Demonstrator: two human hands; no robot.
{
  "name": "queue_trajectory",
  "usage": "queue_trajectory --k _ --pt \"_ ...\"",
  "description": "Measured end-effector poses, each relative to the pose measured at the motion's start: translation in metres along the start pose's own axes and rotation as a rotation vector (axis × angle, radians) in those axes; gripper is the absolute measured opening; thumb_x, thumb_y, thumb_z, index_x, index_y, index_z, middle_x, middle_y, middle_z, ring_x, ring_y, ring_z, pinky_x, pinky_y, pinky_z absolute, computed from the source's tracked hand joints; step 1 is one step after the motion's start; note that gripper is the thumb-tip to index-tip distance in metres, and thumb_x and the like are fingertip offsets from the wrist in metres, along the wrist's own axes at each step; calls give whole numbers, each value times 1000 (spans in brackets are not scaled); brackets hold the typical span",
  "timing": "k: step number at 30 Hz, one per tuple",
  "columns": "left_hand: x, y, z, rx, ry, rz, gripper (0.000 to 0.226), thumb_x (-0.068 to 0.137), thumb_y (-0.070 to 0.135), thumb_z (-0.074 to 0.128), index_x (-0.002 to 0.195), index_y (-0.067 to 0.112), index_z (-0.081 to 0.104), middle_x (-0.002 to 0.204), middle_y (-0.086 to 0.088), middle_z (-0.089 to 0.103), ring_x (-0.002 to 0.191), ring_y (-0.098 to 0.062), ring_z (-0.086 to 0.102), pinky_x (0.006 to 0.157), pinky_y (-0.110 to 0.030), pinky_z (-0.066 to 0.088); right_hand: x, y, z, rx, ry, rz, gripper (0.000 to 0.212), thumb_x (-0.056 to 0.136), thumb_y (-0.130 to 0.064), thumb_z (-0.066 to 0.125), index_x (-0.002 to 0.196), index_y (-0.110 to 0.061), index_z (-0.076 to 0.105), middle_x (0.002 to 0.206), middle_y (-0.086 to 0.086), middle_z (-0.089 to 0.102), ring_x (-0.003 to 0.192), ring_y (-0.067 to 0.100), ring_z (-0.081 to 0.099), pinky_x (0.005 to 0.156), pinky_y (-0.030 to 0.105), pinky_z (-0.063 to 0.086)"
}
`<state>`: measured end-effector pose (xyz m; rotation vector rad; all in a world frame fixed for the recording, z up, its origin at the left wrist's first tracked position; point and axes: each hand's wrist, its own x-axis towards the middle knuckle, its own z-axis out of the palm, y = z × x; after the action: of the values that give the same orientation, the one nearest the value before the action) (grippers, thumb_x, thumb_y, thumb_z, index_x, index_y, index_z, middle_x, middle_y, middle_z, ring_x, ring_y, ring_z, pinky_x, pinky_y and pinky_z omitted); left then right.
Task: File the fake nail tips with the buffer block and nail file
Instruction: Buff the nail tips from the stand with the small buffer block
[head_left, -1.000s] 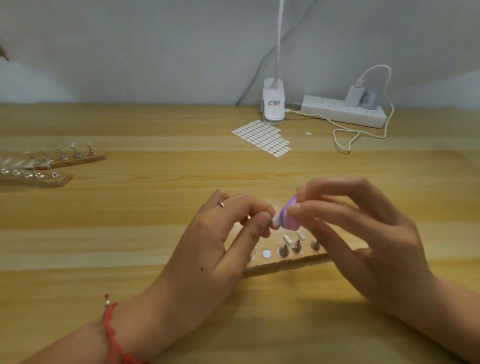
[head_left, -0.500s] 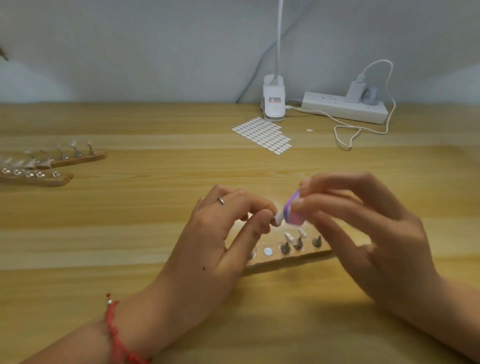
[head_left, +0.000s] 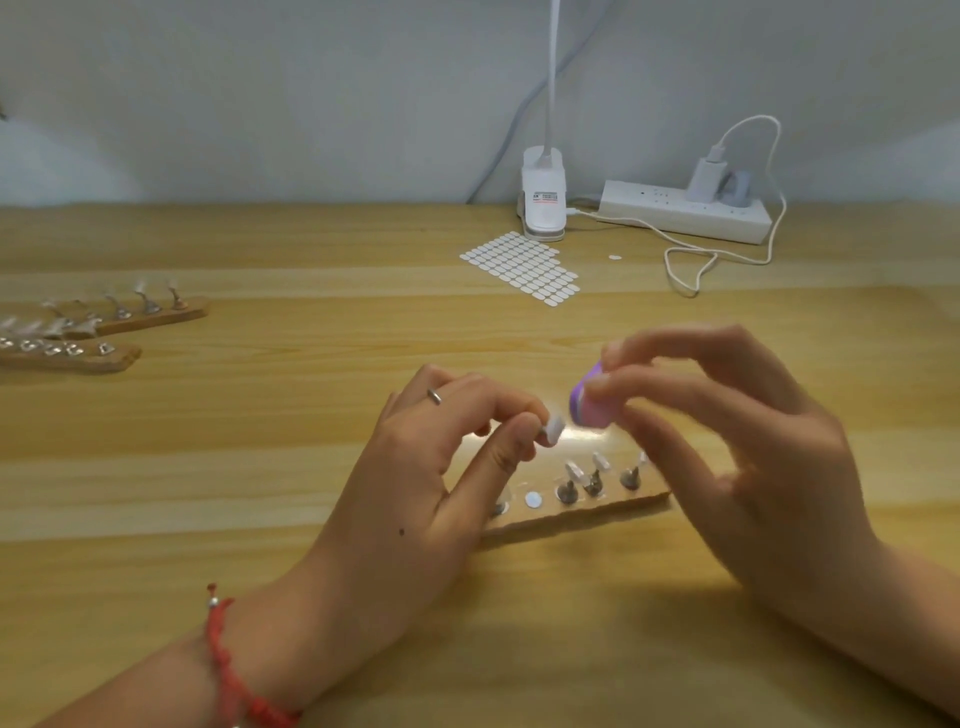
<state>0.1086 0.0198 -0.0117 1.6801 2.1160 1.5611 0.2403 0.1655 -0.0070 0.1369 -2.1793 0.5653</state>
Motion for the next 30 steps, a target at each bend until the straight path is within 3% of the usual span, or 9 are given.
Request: queue_trajectory --k 3,7,9,11,14,18,22,26,30 --pt "1 0 -1 16 -13 19 23 93 36 45 88 25 64 84 23 58 93 -11 51 82 -29 39 -5 -7 5 61 -80 -71 26 94 5 55 108 -14 66 107 10 60 105 14 62 90 24 48" --pt "1 -1 -1 24 14 27 17 92 36 47 86 30 62 87 25 58 94 -7 51 83 -29 39 0 4 -1 -27 -5 36 28 93 5 60 110 -16 62 106 10 60 105 3 59 93 15 43" --pt "1 0 0 37 4 46 16 92 34 47 86 30 61 86 26 56 93 -8 50 82 -31 40 -4 -3 4 46 -50 -30 25 94 3 56 111 -13 64 107 12 59 105 9 61 92 21 48" --pt "1 -1 -1 26 5 26 18 91 36 47 86 27 63 87 27 56 93 -8 51 82 -27 39 -5 -4 6 54 -75 -63 25 94 3 56 112 -13 63 106 12 60 105 11 61 90 22 48" --pt "1 -2 -1 -31 34 -33 17 89 40 50 85 30 63 88 25 58 91 -10 53 82 -17 38 1 6 0 -40 5 35 29 91 6 62 111 -15 62 104 11 61 104 3 59 90 14 44" --pt "1 -2 -1 -82 30 -69 18 86 42 52 85 29 65 88 19 62 89 -12 54 80 -13 37 -5 -6 6 47 -50 -49 26 93 3 57 112 -15 63 106 8 59 105 10 62 86 24 51" --pt "1 -3 -2 -121 42 -104 17 84 44 55 86 32 68 90 17 65 91 -10 55 78 -7 36 1 2 0 -55 12 40 26 91 4 64 110 -13 65 105 10 60 104 2 59 92 15 45" --pt "1 -5 -1 -178 61 -122 16 81 44 60 85 33 71 87 18 68 89 -13 57 77 -9 37 -5 -6 7 -32 -48 -57 22 94 2 58 109 -10 70 106 11 60 103 19 64 88 32 52" --pt "3 -7 -3 -283 79 -191 20 79 47 62 89 35 74 89 17 72 90 -7 63 76 -12 40 -2 3 2 -62 -9 -14 23 94 5 59 110 -10 69 106 11 58 103 17 62 88 32 52"
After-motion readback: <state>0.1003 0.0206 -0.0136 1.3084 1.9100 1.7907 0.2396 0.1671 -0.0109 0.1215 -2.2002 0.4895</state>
